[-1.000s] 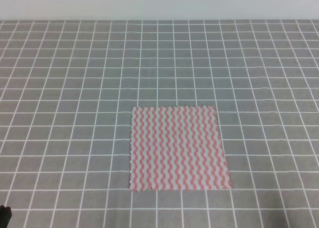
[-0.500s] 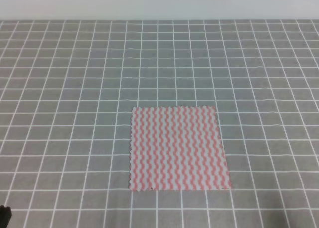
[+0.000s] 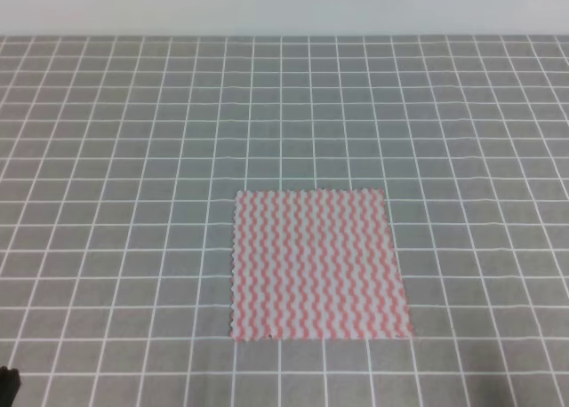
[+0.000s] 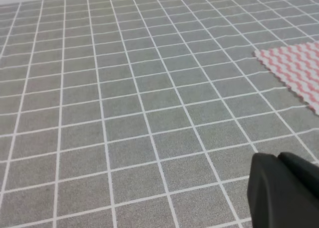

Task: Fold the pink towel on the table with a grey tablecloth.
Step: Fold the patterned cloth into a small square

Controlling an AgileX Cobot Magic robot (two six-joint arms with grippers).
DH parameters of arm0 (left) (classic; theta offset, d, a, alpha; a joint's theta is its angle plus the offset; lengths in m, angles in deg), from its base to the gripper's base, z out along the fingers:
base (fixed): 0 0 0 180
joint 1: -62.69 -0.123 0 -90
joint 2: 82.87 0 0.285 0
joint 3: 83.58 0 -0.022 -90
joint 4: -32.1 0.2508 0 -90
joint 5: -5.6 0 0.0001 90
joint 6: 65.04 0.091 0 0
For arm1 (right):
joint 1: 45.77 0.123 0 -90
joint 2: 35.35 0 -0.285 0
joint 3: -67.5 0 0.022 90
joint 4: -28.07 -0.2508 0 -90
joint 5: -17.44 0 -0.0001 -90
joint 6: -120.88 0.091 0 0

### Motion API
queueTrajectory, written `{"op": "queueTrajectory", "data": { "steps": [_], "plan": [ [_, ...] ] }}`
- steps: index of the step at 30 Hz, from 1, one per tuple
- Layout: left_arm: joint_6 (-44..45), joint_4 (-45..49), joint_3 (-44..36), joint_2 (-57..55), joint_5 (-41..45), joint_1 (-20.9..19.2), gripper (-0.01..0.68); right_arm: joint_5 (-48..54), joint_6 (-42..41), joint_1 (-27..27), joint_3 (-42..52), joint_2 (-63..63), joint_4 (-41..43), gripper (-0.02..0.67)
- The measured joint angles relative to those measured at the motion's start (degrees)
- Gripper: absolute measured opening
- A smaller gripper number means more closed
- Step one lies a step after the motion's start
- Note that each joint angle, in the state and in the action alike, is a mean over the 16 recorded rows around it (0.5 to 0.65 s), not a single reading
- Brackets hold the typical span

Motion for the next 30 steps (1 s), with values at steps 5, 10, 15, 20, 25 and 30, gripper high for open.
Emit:
{"op": "queueTrajectory", "data": {
  "steps": [5,10,15,20,25,30],
  "plan": [
    [0.0,0.0,-0.1,0.1,-0.1,0.0,-0.002,-0.1,0.0,0.0,0.1,-0.2,-0.1,-0.016],
    [0.0,0.0,-0.1,0.1,-0.1,0.0,-0.003,-0.1,0.0,0.0,0.3,-0.4,-0.2,-0.016],
    [0.0,0.0,-0.1,0.2,-0.1,0.0,-0.002,-0.1,0.0,0.0,0.2,-0.3,-0.2,-0.016],
    [0.0,0.0,-0.1,0.2,-0.1,0.0,-0.003,0.0,0.0,0.0,0.0,-0.1,-0.2,-0.016],
    [0.0,0.0,-0.1,0.2,-0.2,0.0,-0.002,0.0,0.0,0.0,0.0,-0.1,-0.2,-0.016],
    [0.0,0.0,-0.1,0.3,-0.2,0.0,-0.002,0.1,0.0,0.0,-0.1,0.0,-0.2,-0.017]
  ]
}}
